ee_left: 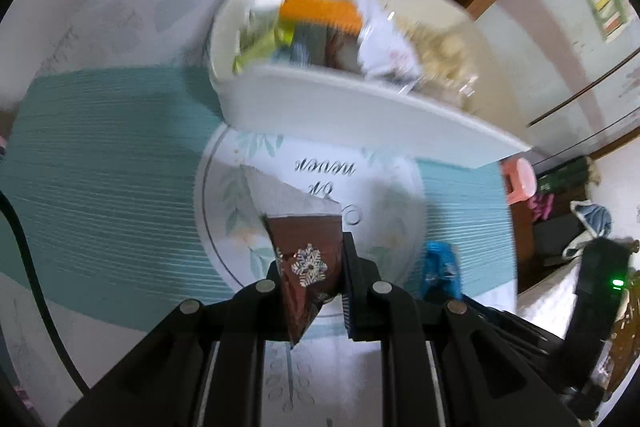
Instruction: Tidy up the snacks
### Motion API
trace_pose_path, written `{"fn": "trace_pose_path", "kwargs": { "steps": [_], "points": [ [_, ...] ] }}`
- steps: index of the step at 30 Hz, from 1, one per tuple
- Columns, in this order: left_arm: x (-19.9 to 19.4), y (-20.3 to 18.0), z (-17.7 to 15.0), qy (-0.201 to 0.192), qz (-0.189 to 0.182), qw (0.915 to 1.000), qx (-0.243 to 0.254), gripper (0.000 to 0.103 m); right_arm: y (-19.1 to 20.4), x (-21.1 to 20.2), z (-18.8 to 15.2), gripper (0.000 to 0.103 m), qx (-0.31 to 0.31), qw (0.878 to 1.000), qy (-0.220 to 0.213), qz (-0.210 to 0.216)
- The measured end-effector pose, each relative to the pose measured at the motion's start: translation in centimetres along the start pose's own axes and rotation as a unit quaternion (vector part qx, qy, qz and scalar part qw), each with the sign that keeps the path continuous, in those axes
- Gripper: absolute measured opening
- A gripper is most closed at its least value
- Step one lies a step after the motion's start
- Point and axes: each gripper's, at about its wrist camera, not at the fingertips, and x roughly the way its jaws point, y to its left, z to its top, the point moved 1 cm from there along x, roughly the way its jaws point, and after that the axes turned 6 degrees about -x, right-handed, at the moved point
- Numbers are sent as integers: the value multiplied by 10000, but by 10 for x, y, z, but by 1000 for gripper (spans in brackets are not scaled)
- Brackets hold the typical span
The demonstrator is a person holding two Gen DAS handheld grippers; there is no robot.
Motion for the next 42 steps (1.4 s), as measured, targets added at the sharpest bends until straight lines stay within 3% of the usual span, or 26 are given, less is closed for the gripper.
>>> {"fn": "trace_pose_path", "kwargs": {
  "steps": [6,11,19,25,28,29,30,32,35,37,42],
  "points": [
    [-62,-13,17,-574,-109,9982,166,13,8,-34,8,22,-188,9991,-350,171],
    [-105,-33,51,-1134,-13,9921,529,13,26,-89,38,22,-489,9927,-1070,273],
    [-146,-75,121,-1694,309,9813,864,14,59,-184,111,22,-1156,9641,-2392,41],
    [-152,-92,165,-1882,529,9759,974,16,72,-216,159,22,-1336,9489,-2855,-139],
    [-147,-99,183,-1911,545,9745,1039,29,81,-214,188,23,-1400,9467,-2893,-204],
    [-143,-102,187,-1922,557,9737,1087,44,82,-212,195,23,-1399,9473,-2874,-201],
    [-139,-104,191,-1918,600,9729,1146,68,83,-207,202,23,-1411,9488,-2820,-205],
    [-131,-106,197,-1924,679,9711,1239,96,84,-195,218,25,-1370,9518,-2731,-285],
    [-119,-104,203,-1915,809,9699,1268,98,80,-172,239,37,-1215,9614,-2429,-433],
    [-110,-97,207,-1747,815,9744,1159,98,76,-161,244,41,-1049,9669,-2288,-426],
    [-108,-79,208,-1648,720,9801,838,98,70,-147,248,41,-952,9722,-2106,-363]
  ]
}}
